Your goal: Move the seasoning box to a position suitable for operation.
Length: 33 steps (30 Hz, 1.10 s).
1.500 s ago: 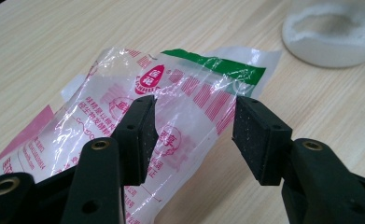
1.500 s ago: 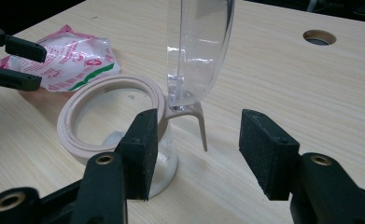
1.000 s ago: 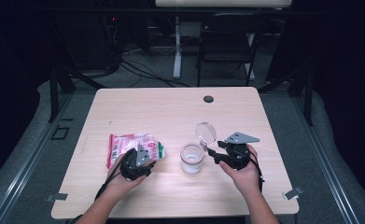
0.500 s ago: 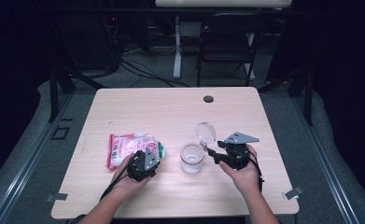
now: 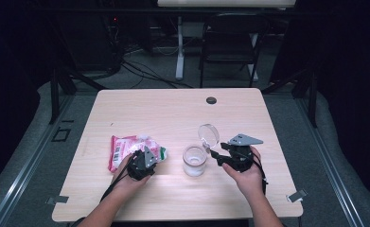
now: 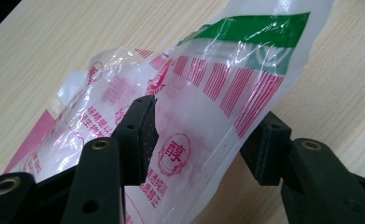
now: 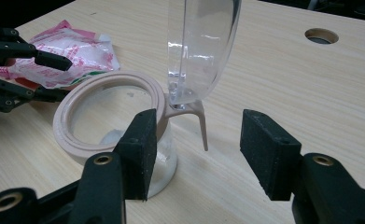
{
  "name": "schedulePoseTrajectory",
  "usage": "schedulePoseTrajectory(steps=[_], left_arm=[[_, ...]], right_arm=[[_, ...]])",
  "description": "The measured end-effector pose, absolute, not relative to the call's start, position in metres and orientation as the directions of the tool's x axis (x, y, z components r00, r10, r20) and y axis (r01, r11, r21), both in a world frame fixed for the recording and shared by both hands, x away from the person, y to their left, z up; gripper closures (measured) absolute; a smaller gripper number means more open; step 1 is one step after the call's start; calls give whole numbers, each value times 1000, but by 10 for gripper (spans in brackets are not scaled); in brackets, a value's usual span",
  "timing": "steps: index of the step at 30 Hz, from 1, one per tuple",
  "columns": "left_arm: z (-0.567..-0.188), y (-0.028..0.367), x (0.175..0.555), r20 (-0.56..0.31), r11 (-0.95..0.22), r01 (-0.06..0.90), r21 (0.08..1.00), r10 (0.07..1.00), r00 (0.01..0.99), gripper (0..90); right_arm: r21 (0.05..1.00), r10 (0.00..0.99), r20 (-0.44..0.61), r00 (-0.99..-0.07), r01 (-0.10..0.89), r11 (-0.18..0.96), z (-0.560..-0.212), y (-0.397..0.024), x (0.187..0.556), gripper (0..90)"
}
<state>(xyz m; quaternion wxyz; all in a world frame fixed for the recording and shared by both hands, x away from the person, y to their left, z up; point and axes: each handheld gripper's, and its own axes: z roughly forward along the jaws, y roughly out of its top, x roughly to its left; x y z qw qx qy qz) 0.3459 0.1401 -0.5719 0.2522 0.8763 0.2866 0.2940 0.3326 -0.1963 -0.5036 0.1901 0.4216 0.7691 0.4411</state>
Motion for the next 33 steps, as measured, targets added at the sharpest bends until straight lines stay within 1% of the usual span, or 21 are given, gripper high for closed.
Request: schedulePoseTrajectory(steps=[4,10,15,19,23,33], left_arm=[[-573,143,349,364,-699,373,610,665,652,498],[-573,146,352,326,-678,402,615,684,653,514],[-574,150,355,311,-660,419,624,701,642,523],[-573,154,357,259,-624,447,640,724,639,546],[-572,157,358,251,-612,457,646,735,630,563],[-571,161,361,195,-569,485,664,758,622,562]], right_arm=[[838,817,81,-572,483,255,-504,-196,332,462],[839,816,81,-572,481,254,-504,-195,332,462],[840,818,78,-570,479,254,-504,-195,332,463],[841,818,81,-569,480,250,-504,-195,332,464],[838,819,77,-569,482,256,-504,-195,332,465],[838,819,76,-568,481,256,-504,-195,332,466]])
